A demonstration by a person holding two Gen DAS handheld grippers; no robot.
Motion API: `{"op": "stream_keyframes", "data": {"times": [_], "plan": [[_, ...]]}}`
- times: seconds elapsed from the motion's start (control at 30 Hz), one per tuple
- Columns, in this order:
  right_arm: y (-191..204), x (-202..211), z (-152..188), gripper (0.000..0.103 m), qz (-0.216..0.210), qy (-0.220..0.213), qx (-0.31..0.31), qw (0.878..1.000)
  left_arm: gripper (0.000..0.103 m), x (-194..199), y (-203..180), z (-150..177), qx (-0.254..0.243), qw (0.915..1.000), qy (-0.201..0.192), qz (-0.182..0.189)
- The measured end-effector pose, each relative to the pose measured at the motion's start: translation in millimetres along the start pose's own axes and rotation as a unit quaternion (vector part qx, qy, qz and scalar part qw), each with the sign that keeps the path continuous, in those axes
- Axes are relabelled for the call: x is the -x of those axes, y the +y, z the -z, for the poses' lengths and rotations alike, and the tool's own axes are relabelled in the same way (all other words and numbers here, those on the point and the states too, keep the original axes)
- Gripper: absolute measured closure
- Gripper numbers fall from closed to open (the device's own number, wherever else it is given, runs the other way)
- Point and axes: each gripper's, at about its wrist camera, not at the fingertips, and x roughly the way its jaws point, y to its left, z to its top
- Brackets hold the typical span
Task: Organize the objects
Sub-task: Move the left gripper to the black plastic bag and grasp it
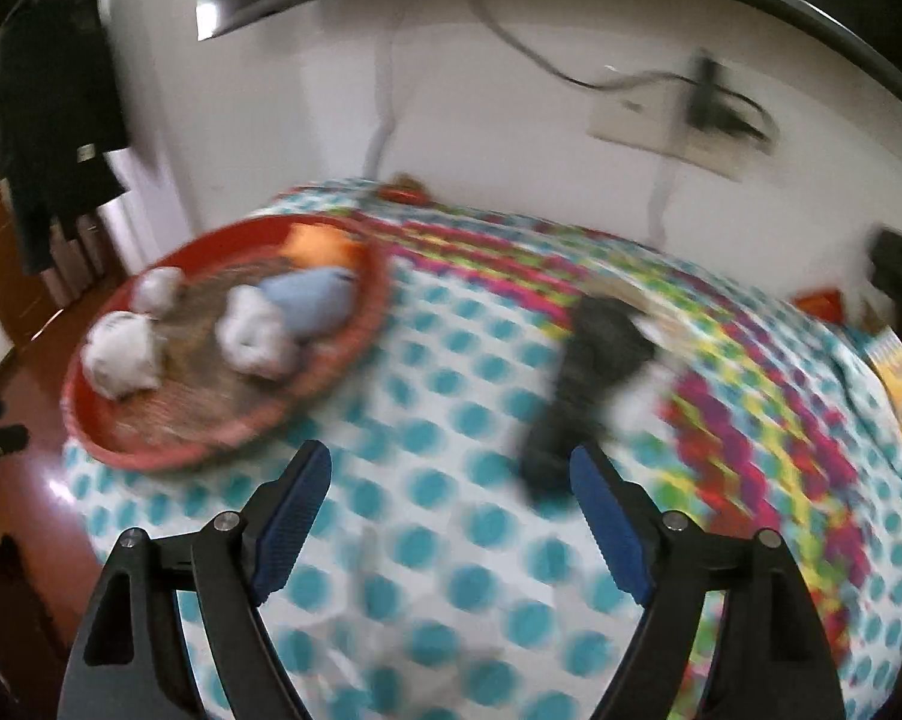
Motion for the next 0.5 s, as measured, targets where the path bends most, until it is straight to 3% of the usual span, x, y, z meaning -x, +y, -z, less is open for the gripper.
{"op": "stream_keyframes", "data": {"times": [0.3, 0.5], "plan": [[-101.5, -0.6, 46.5, 0.022, 0.1, 0.021, -0.059, 0.993, 0.045, 11.9, -51.5, 5.8, -0.056, 0.998, -0.009, 0.027], [-140.0, -9.1, 50.4, 0.022, 0.119, 0.033, -0.075, 0.99, 0.045, 16.7, -93.0, 12.1, -0.084, 0.9939, -0.008, 0.071]]}}
